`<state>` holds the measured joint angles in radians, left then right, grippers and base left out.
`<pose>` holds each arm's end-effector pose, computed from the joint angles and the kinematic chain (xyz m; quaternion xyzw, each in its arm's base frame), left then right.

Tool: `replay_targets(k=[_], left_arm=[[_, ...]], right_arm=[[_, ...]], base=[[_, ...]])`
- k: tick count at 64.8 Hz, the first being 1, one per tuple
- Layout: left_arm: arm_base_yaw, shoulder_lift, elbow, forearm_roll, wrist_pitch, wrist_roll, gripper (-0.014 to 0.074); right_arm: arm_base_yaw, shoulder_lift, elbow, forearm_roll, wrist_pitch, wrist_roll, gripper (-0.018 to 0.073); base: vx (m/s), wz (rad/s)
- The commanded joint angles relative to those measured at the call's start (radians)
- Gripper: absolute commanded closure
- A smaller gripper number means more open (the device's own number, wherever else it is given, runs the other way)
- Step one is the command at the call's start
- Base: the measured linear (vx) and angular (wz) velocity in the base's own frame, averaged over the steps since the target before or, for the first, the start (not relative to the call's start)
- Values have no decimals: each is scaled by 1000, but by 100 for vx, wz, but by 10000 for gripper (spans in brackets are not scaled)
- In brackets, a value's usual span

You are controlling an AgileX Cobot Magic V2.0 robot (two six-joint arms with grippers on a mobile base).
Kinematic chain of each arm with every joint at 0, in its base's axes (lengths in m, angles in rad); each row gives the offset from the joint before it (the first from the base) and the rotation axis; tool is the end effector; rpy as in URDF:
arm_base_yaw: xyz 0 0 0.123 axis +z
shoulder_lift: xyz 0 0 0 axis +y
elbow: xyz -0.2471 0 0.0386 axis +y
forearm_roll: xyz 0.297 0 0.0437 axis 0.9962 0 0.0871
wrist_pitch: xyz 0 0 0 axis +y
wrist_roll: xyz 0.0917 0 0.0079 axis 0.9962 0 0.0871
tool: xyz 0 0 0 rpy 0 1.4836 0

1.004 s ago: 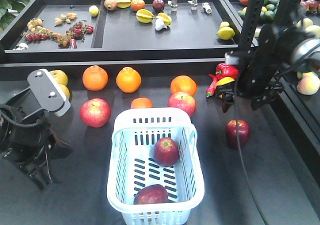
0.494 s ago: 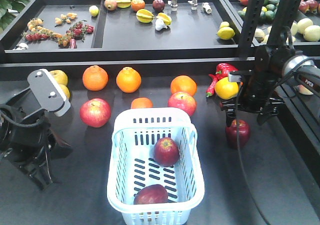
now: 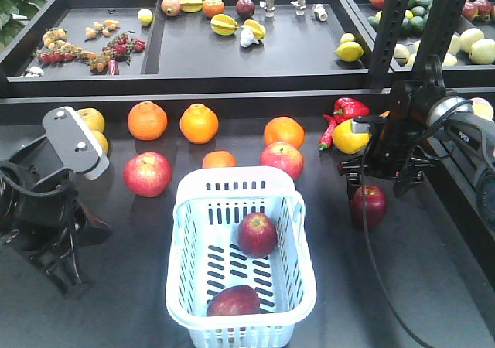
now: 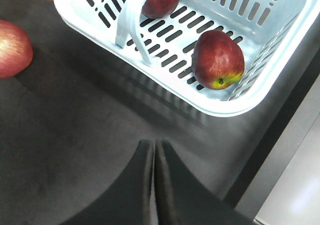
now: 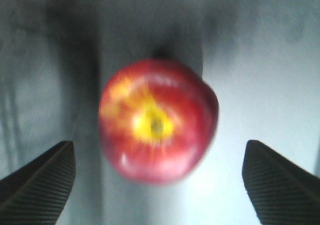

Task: Pick three apples into basket with both arms
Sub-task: 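Move the right gripper over the dark red apple farther away, then close the right gripper on the dark red apple and lift it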

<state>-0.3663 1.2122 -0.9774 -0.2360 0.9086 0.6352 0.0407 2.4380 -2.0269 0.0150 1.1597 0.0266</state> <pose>0.2684 -0.1211 0.2631 0.4204 0.8647 -0.0734 0.2649 0.5105 0.0221 0.0831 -0.0043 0.9990 0.0085 0.0433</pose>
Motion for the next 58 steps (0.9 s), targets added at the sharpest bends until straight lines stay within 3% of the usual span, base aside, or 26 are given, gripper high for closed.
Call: replay_targets(k=[1, 25, 46, 58], left_arm=[[0, -26, -22, -24, -44, -2, 603], [0, -26, -22, -24, -44, -2, 603], [0, -26, -22, -24, -44, -2, 603], [0, -26, -22, -24, -44, -2, 603]], right_arm=[[0, -45, -38, 10, -11, 0, -85], [8, 8, -40, 11, -30, 9, -60], [7, 8, -58, -3, -22, 3, 141], [7, 5, -131, 30, 24, -13, 185]], base=[[0, 0], [0, 0], [0, 0], [0, 0]])
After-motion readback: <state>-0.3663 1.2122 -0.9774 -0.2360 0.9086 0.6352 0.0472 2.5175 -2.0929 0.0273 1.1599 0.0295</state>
